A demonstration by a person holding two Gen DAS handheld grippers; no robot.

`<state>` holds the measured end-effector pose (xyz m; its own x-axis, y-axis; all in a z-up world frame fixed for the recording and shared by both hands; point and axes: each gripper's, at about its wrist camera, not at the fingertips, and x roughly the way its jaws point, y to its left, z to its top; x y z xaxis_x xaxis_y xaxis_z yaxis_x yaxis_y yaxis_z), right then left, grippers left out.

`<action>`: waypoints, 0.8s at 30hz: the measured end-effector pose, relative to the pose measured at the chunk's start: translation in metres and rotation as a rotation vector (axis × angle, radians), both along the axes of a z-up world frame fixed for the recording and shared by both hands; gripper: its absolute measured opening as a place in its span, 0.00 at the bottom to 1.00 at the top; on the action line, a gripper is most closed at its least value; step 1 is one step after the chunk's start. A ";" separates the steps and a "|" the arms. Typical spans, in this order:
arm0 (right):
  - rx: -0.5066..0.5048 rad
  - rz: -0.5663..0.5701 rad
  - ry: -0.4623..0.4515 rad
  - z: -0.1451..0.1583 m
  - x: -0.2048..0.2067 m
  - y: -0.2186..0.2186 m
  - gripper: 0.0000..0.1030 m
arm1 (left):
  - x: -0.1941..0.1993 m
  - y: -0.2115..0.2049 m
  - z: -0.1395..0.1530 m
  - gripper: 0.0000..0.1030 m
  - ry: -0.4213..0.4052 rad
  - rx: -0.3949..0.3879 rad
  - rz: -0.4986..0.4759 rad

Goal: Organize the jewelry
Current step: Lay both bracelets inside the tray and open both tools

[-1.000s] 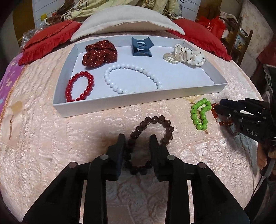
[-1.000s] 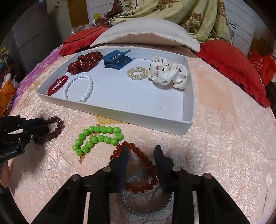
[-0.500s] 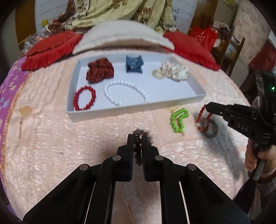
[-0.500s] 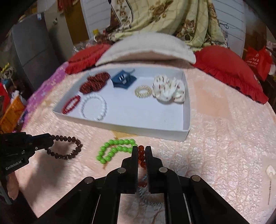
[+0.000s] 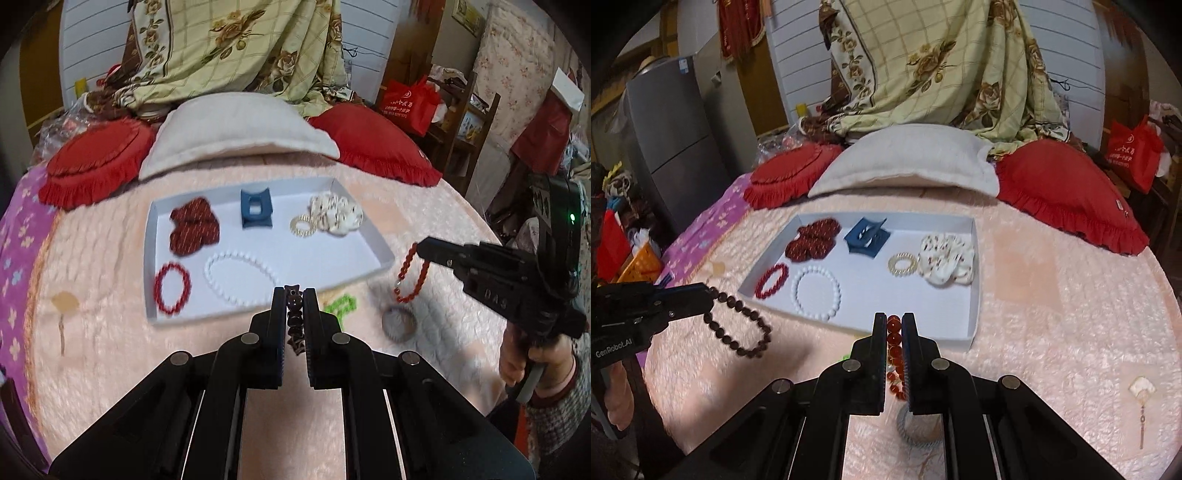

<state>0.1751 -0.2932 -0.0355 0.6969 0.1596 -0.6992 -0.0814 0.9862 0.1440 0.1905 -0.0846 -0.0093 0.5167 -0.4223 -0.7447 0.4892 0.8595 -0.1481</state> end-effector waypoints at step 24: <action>0.162 -0.094 0.139 -0.072 0.088 -0.040 0.07 | 0.123 -0.075 -0.101 0.09 0.225 0.067 0.055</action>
<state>0.2631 -0.3329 -0.1077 0.6129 0.2163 -0.7600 0.0419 0.9516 0.3046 0.3131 -0.1597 -0.1104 0.3552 -0.3441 -0.8691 0.4028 0.8954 -0.1898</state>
